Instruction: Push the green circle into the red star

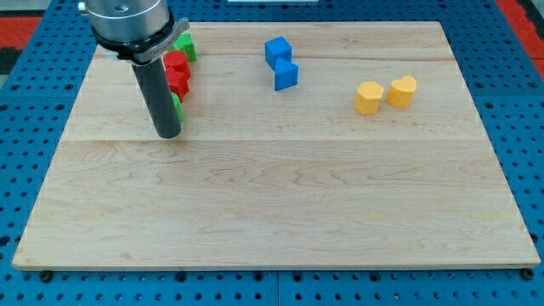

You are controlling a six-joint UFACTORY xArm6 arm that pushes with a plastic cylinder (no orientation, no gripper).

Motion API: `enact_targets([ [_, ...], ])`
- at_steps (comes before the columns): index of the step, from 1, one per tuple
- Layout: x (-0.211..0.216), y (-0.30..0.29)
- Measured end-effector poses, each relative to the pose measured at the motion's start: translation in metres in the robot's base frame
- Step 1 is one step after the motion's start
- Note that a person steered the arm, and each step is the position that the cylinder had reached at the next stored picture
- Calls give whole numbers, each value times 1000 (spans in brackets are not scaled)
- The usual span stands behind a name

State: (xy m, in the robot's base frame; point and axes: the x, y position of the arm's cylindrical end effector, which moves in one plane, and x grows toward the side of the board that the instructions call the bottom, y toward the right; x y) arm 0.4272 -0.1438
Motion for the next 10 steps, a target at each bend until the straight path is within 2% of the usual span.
enact_targets([
  [4,-12,-2],
  [8,-1,-6],
  [10,12,-40],
])
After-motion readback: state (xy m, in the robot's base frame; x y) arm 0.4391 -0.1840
